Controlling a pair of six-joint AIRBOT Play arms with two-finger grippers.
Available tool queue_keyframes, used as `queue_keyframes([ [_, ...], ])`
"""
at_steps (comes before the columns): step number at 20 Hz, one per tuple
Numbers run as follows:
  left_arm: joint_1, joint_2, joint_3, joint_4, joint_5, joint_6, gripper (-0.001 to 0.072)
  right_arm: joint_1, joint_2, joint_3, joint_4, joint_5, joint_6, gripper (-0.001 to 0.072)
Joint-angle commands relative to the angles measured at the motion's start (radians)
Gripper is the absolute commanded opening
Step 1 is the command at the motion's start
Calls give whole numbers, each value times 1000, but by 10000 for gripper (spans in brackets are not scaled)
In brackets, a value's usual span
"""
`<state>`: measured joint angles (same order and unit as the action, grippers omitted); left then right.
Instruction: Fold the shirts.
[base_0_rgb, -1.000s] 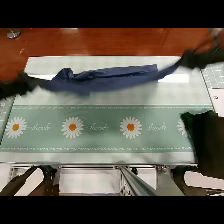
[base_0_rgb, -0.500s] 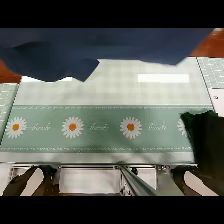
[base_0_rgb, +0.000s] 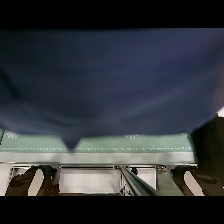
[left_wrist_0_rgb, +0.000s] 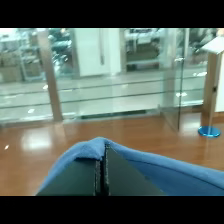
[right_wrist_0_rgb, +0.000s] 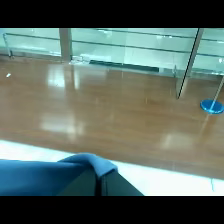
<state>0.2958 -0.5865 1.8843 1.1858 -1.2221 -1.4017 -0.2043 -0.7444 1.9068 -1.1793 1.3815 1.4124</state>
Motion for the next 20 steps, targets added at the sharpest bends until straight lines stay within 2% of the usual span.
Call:
queue_keyframes([
  [1,-108,37,-134,117,-40,-29,18,0,34,-95,20,14,1,20],
  [5,-129,-30,-401,98,-27,-51,18,0,-21,-301,67,23,-12,21],
  [10,-143,-251,-605,15,154,-40,18,1,-285,-460,211,-57,-109,21],
  [14,-188,-529,-597,13,273,-44,18,0,-580,-450,295,-188,-132,20],
  [17,-206,-745,-498,-16,323,-116,18,0,-787,-367,350,-303,-126,21],
  [20,-227,-909,-410,-34,339,-158,18,0,-985,-214,397,-333,-72,21],
])
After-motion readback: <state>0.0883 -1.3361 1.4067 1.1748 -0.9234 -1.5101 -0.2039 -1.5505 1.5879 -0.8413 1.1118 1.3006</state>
